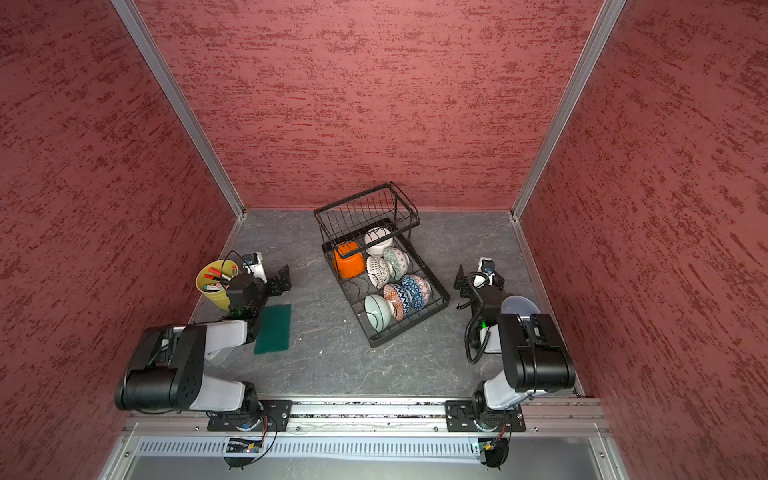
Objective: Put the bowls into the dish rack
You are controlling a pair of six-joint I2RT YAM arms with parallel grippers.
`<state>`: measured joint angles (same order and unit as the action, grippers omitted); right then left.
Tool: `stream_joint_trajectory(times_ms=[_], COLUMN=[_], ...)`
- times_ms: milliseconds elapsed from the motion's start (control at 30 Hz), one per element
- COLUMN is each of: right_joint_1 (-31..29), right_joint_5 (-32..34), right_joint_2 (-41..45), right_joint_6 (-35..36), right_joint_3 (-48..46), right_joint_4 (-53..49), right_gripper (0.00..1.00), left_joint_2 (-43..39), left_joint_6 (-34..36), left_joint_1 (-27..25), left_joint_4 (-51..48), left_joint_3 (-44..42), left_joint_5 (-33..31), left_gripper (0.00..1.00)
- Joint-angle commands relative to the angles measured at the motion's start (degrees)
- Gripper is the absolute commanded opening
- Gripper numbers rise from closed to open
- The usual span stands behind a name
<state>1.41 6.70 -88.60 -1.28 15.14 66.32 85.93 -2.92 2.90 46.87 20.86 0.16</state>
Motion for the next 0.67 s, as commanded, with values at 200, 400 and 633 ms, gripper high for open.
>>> stream_joint_trajectory(times_ms=[200,400,633], right_joint_1=[0.17,0.18,0.12], right_joint_5=[2.53,2.53,2.53], right_joint_2=[-0.30,-0.40,-0.29], right_joint_6=[-1.00,-0.95,-0.96], right_joint_3=[0.54,0.66,0.55], right_joint_4=[1.14,1.06,1.16], right_gripper=[0.99,0.99,0.99], left_joint_2=[1.92,1.97,1.98], left_joint_6=[1.92,1.96,1.97], left_joint_1=[-1.63,-1.74,-1.70], left_joint_4=[5.34,5.32,5.42], left_joint_3=[0.36,0.25,0.24], left_joint_5=[-3.36,-3.37,-3.51], left_gripper=[1.00,1.00,1.00])
